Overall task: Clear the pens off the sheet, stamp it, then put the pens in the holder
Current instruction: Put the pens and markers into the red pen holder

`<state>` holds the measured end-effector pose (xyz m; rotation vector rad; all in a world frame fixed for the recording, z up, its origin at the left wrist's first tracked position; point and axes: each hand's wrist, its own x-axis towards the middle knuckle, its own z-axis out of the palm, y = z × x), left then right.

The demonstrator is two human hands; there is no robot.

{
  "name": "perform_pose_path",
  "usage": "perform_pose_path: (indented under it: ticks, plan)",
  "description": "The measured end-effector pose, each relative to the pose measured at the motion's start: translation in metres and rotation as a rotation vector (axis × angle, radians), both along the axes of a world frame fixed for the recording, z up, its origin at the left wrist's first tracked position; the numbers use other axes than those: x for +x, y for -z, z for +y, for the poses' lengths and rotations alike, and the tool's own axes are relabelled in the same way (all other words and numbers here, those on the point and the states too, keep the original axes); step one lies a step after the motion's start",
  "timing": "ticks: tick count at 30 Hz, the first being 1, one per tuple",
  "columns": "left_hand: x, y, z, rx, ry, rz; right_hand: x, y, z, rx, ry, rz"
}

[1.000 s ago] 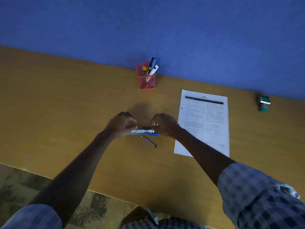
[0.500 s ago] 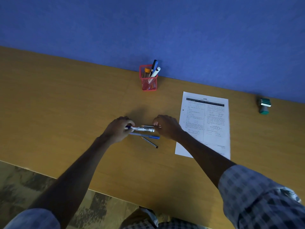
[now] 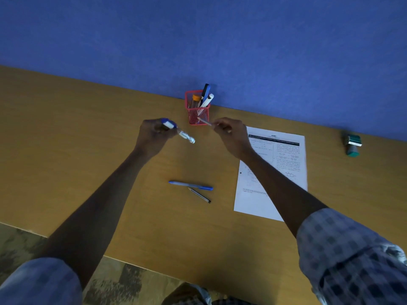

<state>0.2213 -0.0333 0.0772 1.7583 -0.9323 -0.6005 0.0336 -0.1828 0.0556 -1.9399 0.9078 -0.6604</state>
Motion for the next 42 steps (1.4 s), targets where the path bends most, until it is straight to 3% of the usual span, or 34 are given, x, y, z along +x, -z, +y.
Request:
perform_pose_path:
  ticks: [4,8,22,31,42]
  plan:
    - [0.014,-0.018,-0.037,-0.075,-0.146,-0.061,0.015,-0.023,-0.023,0.002,0.121,-0.094]
    - [0.022,-0.043,-0.071,-0.112,-0.184,-0.211,0.032,-0.04,-0.042,-0.072,0.141,-0.068]
    - [0.026,-0.035,-0.118,0.137,-0.117,-0.465,0.075,-0.043,-0.071,-0.61,-0.16,0.529]
    - [0.025,-0.02,-0.119,0.2,-0.185,-0.6,0.066,-0.031,-0.064,-0.617,-0.138,0.447]
    - [-0.004,0.0,-0.064,0.201,-0.191,-0.553,0.026,-0.01,-0.017,-0.52,-0.169,0.425]
